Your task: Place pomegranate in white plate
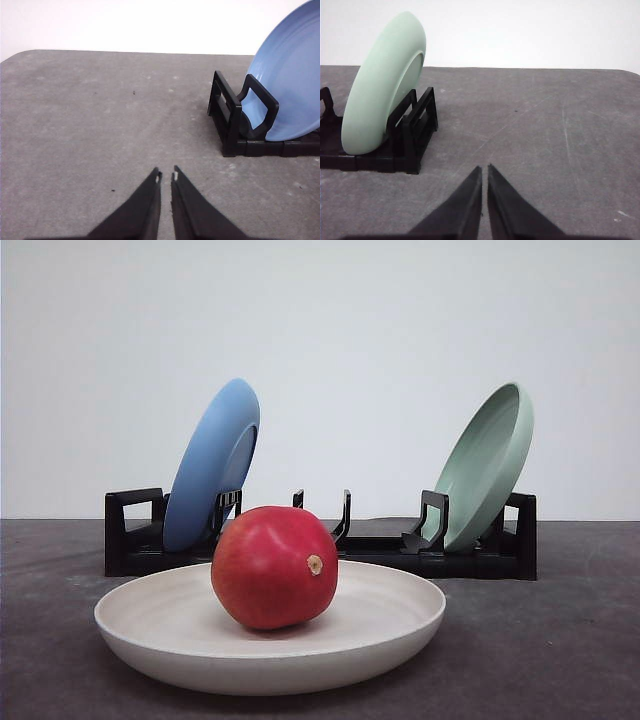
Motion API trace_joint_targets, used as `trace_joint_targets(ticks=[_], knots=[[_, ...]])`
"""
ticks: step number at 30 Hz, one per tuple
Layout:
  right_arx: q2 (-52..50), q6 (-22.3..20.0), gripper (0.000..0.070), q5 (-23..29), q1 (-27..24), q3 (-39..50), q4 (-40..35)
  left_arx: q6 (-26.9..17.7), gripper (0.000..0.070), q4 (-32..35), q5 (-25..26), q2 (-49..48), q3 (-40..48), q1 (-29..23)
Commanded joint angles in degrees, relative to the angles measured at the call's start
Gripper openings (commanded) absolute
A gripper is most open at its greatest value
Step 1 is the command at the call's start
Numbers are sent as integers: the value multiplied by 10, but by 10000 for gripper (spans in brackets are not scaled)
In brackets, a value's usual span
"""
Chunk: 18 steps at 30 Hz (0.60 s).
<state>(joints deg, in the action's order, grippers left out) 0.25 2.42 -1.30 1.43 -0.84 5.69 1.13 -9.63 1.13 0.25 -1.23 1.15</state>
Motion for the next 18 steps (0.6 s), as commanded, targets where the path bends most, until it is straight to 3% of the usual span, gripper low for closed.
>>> trace_joint_targets(ticks=[1, 18], knots=[[0, 1, 14, 1, 0, 2, -6, 4, 19, 6, -3, -1, 5, 0], [0, 1, 14, 1, 0, 2, -6, 4, 19, 6, -3, -1, 5, 0]])
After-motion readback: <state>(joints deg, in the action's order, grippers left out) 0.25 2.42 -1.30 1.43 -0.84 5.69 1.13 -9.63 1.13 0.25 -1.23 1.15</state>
